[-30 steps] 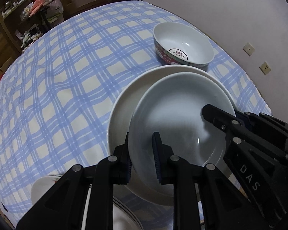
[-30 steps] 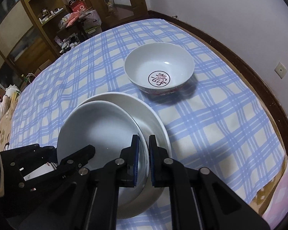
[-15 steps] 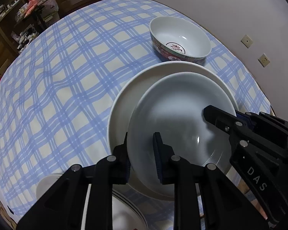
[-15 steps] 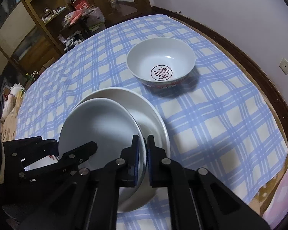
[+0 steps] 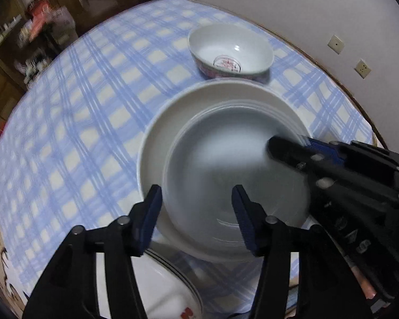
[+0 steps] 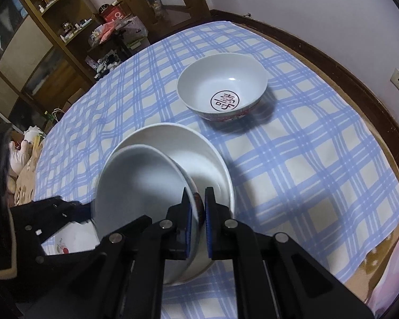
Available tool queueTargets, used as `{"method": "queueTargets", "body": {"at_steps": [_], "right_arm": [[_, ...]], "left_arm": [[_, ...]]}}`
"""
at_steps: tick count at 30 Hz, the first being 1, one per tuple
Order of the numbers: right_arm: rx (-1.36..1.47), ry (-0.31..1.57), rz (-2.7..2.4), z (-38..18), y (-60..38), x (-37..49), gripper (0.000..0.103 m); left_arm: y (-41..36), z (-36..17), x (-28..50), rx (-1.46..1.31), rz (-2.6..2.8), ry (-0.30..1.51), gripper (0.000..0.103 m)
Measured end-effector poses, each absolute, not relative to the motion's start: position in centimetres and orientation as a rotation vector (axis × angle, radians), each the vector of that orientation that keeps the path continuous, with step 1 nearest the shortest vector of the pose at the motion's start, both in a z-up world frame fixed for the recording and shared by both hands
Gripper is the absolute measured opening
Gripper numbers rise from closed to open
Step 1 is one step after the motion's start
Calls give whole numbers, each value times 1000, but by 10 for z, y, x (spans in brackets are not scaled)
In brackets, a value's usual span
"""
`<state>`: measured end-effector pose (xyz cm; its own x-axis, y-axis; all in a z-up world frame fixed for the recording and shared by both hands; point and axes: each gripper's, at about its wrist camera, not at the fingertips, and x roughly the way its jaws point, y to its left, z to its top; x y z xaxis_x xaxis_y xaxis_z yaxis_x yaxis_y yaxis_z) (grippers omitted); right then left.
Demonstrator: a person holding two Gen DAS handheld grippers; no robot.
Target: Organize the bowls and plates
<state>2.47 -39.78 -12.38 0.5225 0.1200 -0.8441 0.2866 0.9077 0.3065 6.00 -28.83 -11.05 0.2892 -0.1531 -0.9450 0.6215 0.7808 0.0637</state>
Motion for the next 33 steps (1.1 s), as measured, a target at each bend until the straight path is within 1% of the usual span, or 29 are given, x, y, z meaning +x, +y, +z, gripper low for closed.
{"method": "queueTargets", "body": {"at_steps": [2, 4, 5, 13, 14, 16, 17, 18, 20, 21, 22, 23, 25, 27, 29, 33], "right_arm": [[433, 1014, -114, -121, -399, 24, 12], [444, 1006, -128, -120, -403, 22, 12], [460, 1001, -122, -120, -406, 22, 14], [483, 951, -120, -117, -409, 17, 16], [485, 947, -122, -116, -409, 17, 17], [495, 937, -117, -114, -409, 17, 27], [492, 928, -123, -110, -411, 17, 42], [488, 915, -133, -107, -411, 16, 53], [490, 891, -134, -100, -416, 13, 55], [495, 884, -133, -98, -419, 12, 58], [497, 879, -136, -95, -421, 12, 63], [491, 871, -148, -92, -423, 13, 71], [473, 860, -165, -87, -427, 15, 75], [462, 856, -174, -82, -431, 18, 84], [450, 841, -184, -75, -435, 22, 89], [428, 819, -207, -63, -445, 32, 92]], "left_arm": [[-291, -105, 57, 494, -538, 1139, 67], [-290, -105, 58, 515, -512, 1125, 67], [-288, -107, 60, 514, -501, 1134, 67], [-260, -105, 72, 394, -485, 1146, 67], [-257, -104, 73, 381, -481, 1148, 67], [-252, -100, 76, 352, -484, 1141, 68], [-249, -97, 77, 341, -484, 1134, 70], [-247, -93, 78, 332, -487, 1123, 72], [-245, -85, 80, 319, -489, 1099, 77], [-245, -81, 81, 312, -492, 1086, 79], [-244, -76, 83, 307, -493, 1075, 82], [-244, -71, 85, 302, -494, 1061, 85], [-243, -62, 90, 298, -491, 1031, 88], [-243, -53, 97, 300, -491, 1009, 89], [-245, -46, 103, 301, -496, 995, 90], [-254, -37, 121, 303, -495, 973, 93]]}}
